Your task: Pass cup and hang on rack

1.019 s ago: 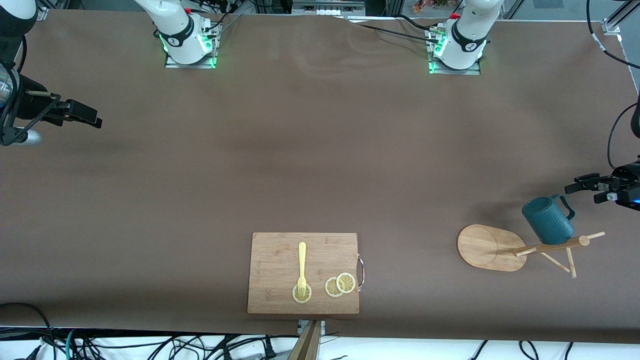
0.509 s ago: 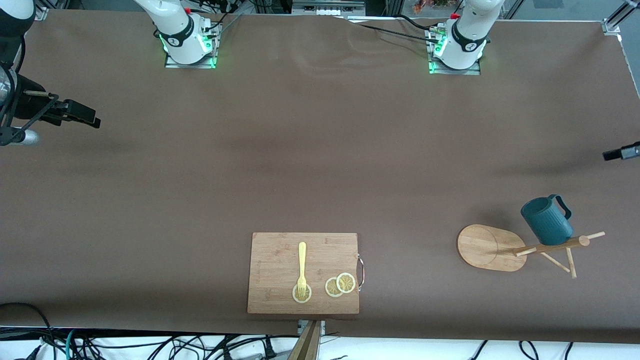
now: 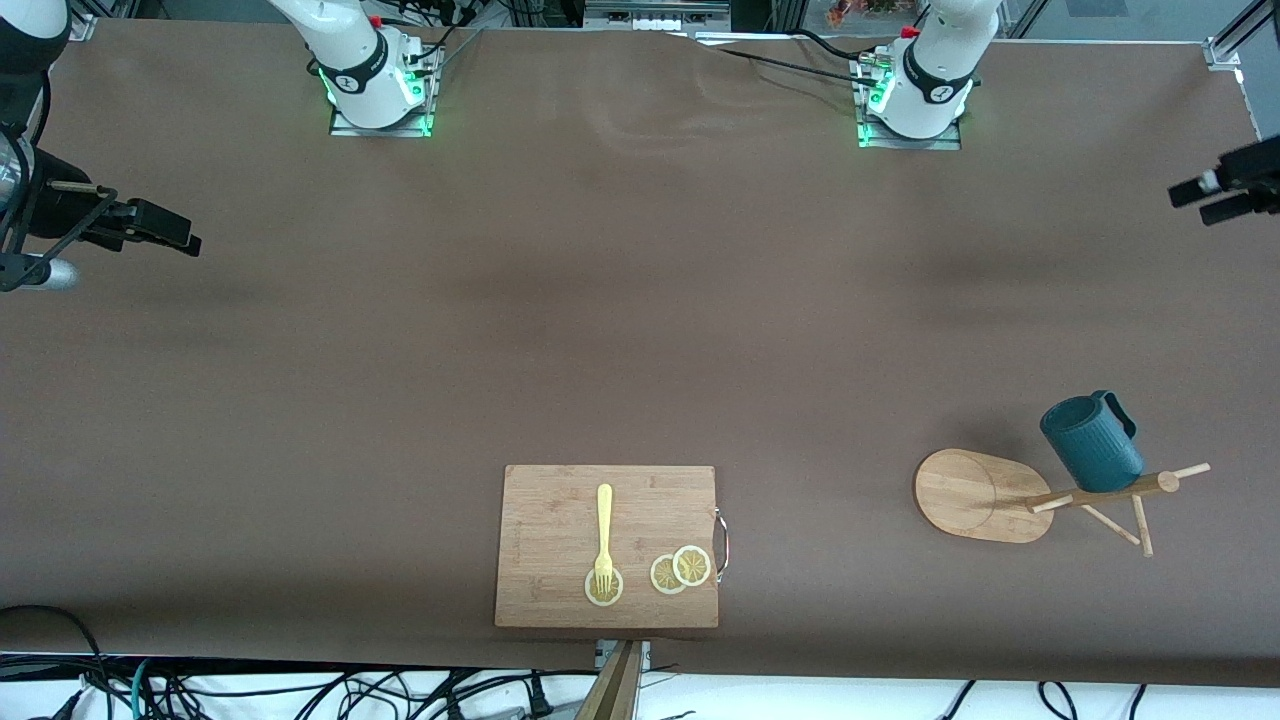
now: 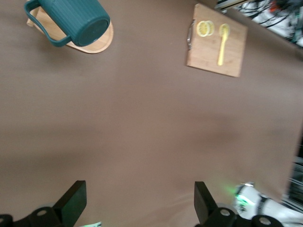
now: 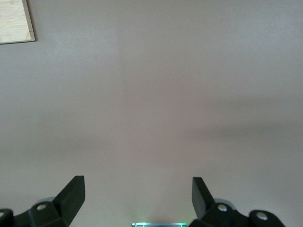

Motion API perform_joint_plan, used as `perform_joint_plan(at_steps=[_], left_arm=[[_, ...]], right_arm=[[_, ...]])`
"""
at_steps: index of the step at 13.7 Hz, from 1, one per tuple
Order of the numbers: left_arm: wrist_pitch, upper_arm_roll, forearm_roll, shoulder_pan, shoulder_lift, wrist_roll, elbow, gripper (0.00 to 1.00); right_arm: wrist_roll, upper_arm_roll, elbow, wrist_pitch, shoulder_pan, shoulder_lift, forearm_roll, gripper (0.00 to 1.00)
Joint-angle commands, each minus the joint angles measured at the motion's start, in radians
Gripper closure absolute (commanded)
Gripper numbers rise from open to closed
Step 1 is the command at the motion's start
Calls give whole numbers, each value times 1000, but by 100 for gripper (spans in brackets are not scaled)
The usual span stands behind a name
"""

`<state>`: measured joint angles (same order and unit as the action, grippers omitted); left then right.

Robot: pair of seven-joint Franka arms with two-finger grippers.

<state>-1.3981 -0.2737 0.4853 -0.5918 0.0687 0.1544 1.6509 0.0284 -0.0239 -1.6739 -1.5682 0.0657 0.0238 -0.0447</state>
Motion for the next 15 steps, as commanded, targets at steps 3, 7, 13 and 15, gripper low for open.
perform_joint_plan(at_steps=[3,7,13,15], left_arm=[[-84,21,-321,237,85,-157,47,0],[-117,22,-462,372,89,-416,82,0],[-311,250,-485,513,49,-403,83,0],[-303,255,-485,518,51,-391,76,0]], right_arm=[[-8,-4,20,20,9,4,-17,0],[-8,-4,20,19,9,4,-17,0],[-8,-4,20,19,9,4,-15,0],[-8,-4,20,19,9,4,-17,0]])
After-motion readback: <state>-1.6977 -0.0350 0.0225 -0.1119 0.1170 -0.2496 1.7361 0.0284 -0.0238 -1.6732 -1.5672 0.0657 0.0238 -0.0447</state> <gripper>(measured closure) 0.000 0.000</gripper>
